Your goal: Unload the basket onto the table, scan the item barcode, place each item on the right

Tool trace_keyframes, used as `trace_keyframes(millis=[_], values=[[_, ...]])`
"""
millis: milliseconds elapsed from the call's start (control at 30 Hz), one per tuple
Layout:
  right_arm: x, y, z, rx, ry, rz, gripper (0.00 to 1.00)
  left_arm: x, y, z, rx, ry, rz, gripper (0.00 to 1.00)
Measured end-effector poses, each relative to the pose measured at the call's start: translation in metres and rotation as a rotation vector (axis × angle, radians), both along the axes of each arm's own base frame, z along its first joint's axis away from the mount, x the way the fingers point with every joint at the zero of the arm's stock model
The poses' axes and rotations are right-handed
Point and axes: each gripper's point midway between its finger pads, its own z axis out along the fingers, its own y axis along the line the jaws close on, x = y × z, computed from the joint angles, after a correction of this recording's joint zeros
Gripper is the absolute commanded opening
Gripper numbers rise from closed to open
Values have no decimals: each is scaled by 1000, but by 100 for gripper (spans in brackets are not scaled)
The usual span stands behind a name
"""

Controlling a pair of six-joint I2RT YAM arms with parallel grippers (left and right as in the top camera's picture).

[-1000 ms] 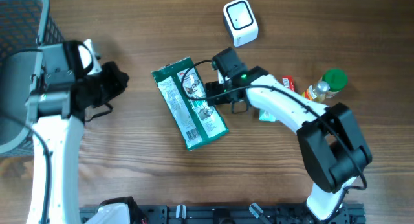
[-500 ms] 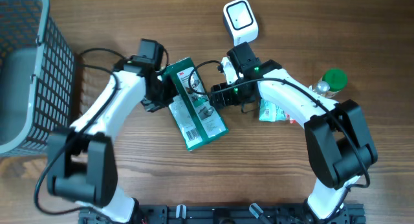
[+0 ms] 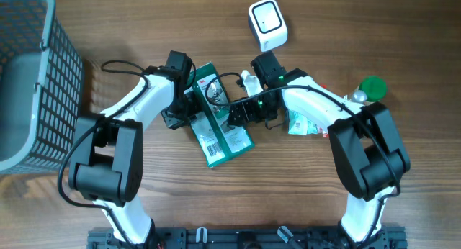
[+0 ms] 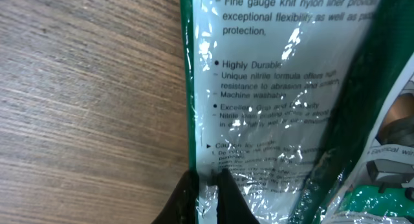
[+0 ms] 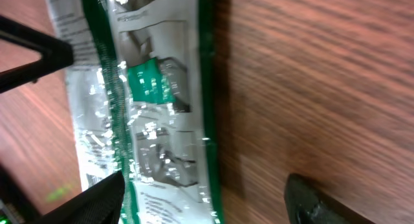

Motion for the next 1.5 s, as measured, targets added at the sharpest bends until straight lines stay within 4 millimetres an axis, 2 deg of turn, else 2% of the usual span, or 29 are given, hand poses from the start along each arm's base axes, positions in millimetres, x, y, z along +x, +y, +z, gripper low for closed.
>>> trace_keyframes(millis=[200,500,567,667,700,800,1000,1133,1200,1233,1333,1500], values=[[-3,9,2,56,22,16,75,17,-6,-4,-29,-86,0,4],[3,28,2,203,-40,29,69,22,-7,-5,-41,-119,0,5],[5,33,2,254,-60,17,64,23,-8,-4,-42,-123,0,5],[5,36,0,296,-58,-11,44,23,-8,-4,-43,-125,0,5],[2,35,-2,301,-46,-12,41,23,-8,-4,-43,-125,0,5],[-5,35,-6,295,-14,-23,36,24,-8,-4,-44,-128,0,6],[-19,49,-7,292,-5,20,35,24,-8,-4,-44,-129,0,6],[-21,52,-8,287,-5,23,14,24,-8,-4,-44,-130,0,6],[-21,50,-9,279,-8,18,7,24,-8,-4,-44,-130,0,8],[-21,50,-10,276,-11,20,6,24,-8,-4,-44,-130,0,4],[-20,48,-12,265,-22,18,5,25,-8,-4,-45,-130,6,4],[-18,48,-13,259,-31,16,4,26,2,0,-41,-144,8,10]])
